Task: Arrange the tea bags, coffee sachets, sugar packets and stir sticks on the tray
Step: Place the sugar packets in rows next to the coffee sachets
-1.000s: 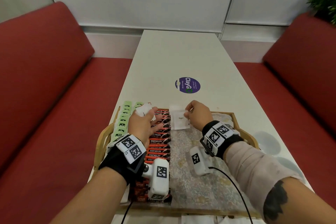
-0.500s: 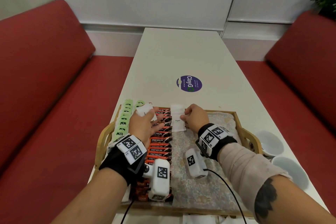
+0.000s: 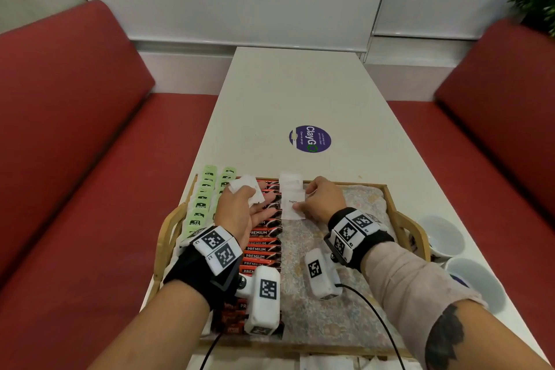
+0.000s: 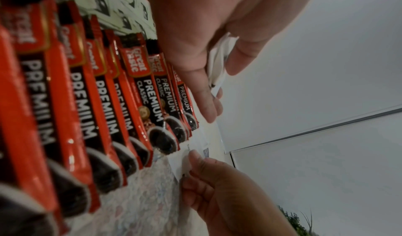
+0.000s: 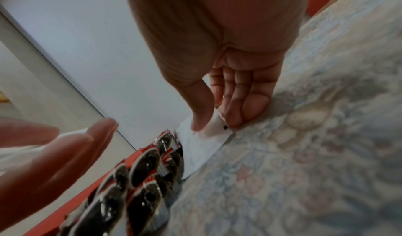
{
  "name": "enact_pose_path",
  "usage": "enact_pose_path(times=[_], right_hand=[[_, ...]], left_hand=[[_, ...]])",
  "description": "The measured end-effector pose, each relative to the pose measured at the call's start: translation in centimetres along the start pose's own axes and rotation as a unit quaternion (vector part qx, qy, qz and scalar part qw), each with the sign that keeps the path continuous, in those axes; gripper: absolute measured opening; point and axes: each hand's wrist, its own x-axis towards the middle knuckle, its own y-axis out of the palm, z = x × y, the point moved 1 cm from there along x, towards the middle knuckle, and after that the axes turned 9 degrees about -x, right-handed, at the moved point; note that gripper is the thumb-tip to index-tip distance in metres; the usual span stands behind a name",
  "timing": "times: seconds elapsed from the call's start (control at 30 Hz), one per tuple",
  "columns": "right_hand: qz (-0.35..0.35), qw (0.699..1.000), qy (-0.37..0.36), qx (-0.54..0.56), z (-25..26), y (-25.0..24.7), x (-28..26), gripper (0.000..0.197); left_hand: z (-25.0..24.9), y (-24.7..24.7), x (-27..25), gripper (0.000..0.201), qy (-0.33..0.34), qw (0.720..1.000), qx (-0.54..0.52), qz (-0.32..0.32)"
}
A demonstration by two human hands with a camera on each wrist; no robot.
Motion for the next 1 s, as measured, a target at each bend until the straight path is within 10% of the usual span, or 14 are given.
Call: enact_pose_path(times=[0.2, 1.0], right_hand=[[-0.068, 0.995, -0.073, -0.005, 1.1, -0.8, 1.0, 0.004], [-0.009, 0.990, -0.072, -0.125, 2.8, -0.7, 2.3, 0.013]], left_hand=[[0.9, 0.8, -0.2, 0.027, -0.104, 0.991, 0.070, 0.048], [3.7, 3.0, 0.9, 0.040, -0.189, 0.970, 0.146, 0.049]])
